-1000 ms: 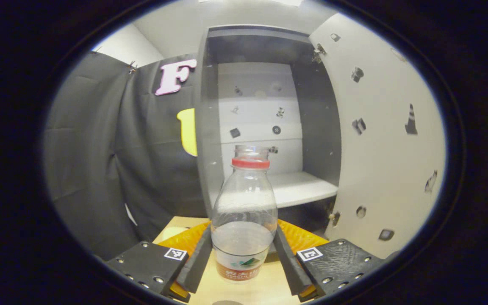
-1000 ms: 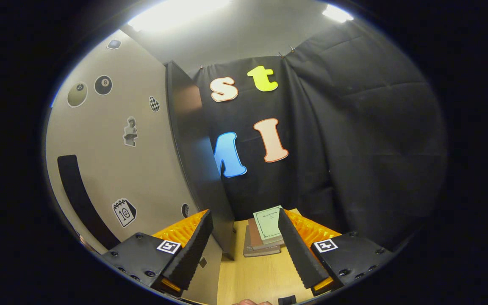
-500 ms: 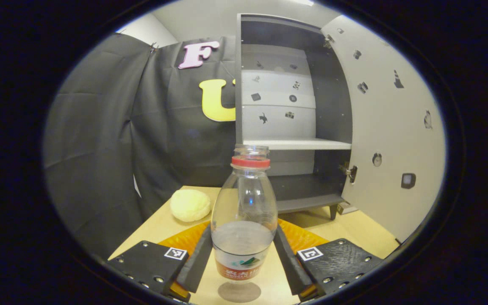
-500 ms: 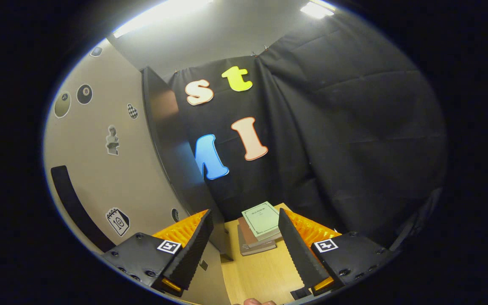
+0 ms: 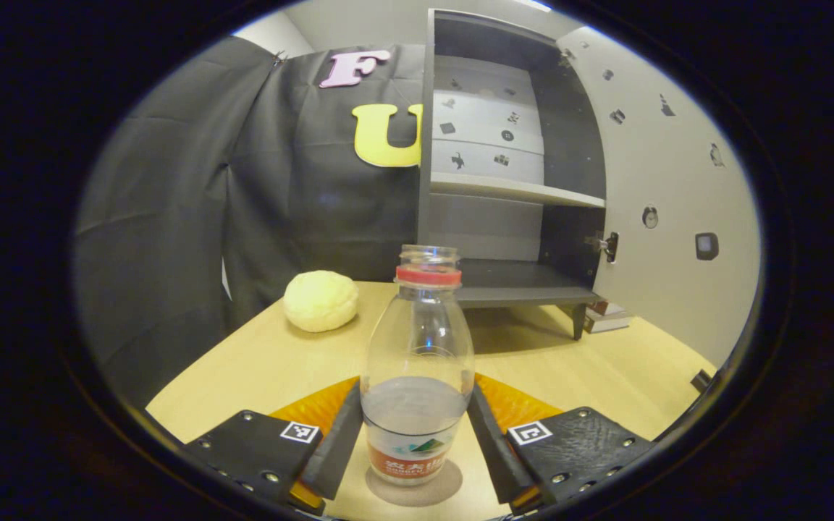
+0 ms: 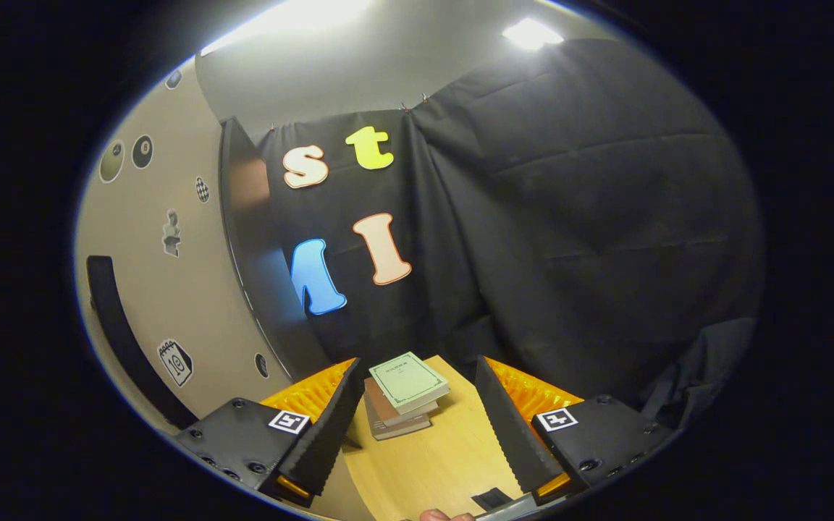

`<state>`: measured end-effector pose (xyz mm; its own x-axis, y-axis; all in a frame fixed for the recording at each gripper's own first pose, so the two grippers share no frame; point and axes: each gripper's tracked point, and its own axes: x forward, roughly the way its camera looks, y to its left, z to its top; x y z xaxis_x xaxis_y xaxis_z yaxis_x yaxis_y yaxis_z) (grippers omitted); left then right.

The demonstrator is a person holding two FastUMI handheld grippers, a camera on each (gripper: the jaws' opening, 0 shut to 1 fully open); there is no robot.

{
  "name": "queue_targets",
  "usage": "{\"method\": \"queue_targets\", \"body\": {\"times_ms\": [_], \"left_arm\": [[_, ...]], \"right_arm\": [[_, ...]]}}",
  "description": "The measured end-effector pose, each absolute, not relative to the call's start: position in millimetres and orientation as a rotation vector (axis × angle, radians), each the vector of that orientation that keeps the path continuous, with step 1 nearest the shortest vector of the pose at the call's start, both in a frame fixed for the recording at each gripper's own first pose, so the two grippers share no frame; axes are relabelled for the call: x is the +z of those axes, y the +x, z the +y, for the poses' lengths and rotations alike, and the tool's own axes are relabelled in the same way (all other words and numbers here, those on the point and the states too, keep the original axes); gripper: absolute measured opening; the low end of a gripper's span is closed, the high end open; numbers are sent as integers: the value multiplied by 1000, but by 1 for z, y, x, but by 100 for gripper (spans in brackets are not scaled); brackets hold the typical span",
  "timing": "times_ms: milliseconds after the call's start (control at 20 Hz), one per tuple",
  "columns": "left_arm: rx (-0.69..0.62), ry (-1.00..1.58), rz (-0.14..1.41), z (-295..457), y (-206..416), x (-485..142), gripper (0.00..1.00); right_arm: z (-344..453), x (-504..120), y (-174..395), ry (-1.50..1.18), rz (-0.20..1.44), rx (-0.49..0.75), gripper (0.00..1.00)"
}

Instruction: Open the cabinet door with the right hand, grasp the bottle in the cabinet with the left hand and place it on the coaster, then close the cabinet door with the right hand.

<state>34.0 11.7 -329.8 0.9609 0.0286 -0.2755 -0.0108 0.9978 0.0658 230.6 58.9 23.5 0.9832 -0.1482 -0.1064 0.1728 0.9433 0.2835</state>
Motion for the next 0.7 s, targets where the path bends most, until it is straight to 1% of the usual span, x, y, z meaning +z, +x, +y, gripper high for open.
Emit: {"method": "queue_targets", "body": {"times_ms": [50,100,150,200,250,450,500,550,650,700], "left_arm": [[20,69,283,14,34,-334,77],[19,58,284,16,32,-336,79],[17,42,281,16,29,-339,77],[18,30,278,16,27,-342,82],[14,22,280,14,25,-347,79],[18,21,284,14,21,-349,81],[16,13,287,13,20,-348,77],[12,8,290,11,17,-349,81],[5,2,308,10,8,-354,81],[6,0,317,10,3,-356,80]], "right_arm": [[61,23,227,278,88,-166,98],[62,21,225,261,95,-169,98],[63,20,224,249,101,-173,98],[64,20,222,242,103,-176,98],[65,21,222,231,103,-179,98],[68,36,222,189,79,-191,98],[70,37,222,187,73,-186,98],[72,38,221,181,70,-182,98],[74,37,217,162,62,-187,98],[74,36,216,150,57,-192,98]]}}
